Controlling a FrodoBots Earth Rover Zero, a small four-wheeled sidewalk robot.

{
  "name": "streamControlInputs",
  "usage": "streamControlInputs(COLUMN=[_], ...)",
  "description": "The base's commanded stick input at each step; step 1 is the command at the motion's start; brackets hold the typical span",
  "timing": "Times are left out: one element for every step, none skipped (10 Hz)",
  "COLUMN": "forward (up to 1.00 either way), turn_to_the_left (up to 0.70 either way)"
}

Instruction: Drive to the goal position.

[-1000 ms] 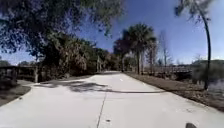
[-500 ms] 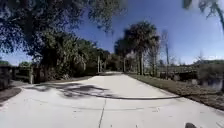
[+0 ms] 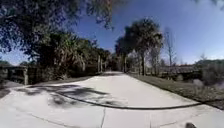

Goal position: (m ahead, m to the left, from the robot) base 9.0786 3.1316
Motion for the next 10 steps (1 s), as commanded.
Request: streamControlInputs(forward=[1.00, 1.00, 1.00, 1.00, 1.00, 1.00, 1.00, 1.00, 1.00, 1.00], turn_to_the_left=[-0.03, -0.04, -0.05, -0.05, -0.05, -0.06, -0.06, -0.06, -0.05, -0.05])
